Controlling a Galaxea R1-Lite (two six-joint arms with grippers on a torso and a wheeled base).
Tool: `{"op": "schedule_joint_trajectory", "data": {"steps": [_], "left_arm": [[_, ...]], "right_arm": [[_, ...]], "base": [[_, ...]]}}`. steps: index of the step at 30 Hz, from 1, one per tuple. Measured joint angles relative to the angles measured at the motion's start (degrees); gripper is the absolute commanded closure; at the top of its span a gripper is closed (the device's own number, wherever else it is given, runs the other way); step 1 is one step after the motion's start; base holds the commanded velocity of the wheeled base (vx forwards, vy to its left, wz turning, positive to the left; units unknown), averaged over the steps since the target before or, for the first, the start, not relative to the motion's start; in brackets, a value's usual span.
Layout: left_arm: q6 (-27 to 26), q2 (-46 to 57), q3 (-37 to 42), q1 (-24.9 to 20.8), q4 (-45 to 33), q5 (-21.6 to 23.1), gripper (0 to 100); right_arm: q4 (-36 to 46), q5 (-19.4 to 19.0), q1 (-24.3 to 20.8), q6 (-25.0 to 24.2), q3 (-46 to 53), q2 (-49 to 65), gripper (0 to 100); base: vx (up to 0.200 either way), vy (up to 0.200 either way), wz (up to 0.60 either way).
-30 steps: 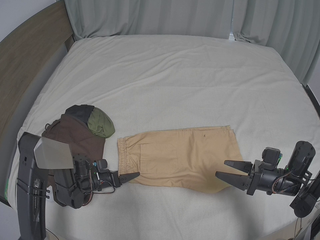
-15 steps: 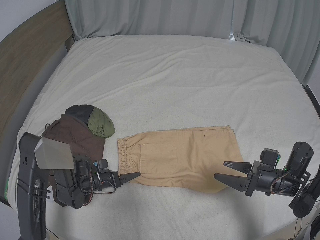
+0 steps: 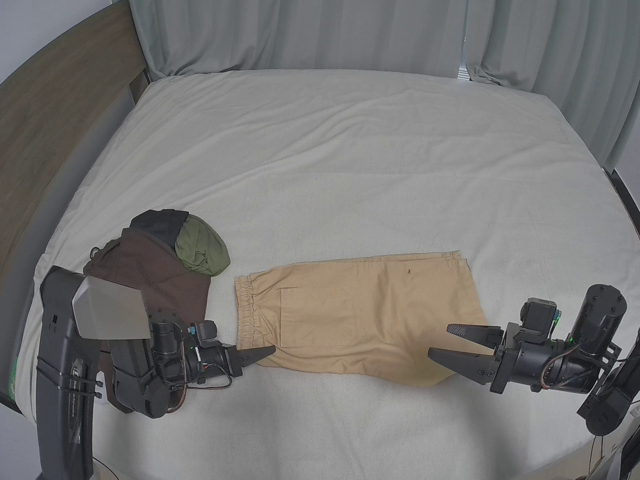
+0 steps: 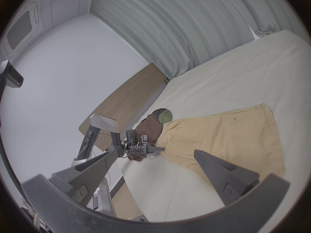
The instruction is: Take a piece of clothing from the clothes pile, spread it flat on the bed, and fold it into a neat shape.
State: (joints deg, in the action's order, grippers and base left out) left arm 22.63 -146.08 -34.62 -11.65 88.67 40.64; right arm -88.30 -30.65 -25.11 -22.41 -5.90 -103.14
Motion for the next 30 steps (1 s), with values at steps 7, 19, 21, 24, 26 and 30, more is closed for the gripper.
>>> {"op": "schedule_joint_trajectory", "data": {"steps": [7,19,21,24,26,30], "left_arm": [[0.1,-0.1,-0.2,0.1,0.0,0.2,100],[-0.2,-0.2,-0.8,0.6,0.1,0.2,100],[-0.2,-0.2,-0.6,0.6,0.1,0.2,100],[0.1,-0.2,-0.5,0.6,0.1,0.2,100],[0.2,-0.3,-0.4,0.5,0.1,0.1,100],[0.4,-0.3,-0.1,0.4,0.1,0.1,0]], "right_arm": [[0.0,0.0,0.0,0.0,0.0,0.0,0],[0.0,0.0,0.0,0.0,0.3,0.0,0],[0.0,0.0,0.0,0.0,0.3,0.0,0],[0.0,0.0,0.0,0.0,0.3,0.0,0],[0.0,0.0,0.0,0.0,0.3,0.0,0],[0.0,0.0,-0.1,0.0,0.3,0.0,0]], "base": [[0.0,0.0,0.0],[0.0,0.0,0.0],[0.0,0.0,0.0],[0.0,0.0,0.0],[0.0,0.0,0.0],[0.0,0.0,0.0]]}}
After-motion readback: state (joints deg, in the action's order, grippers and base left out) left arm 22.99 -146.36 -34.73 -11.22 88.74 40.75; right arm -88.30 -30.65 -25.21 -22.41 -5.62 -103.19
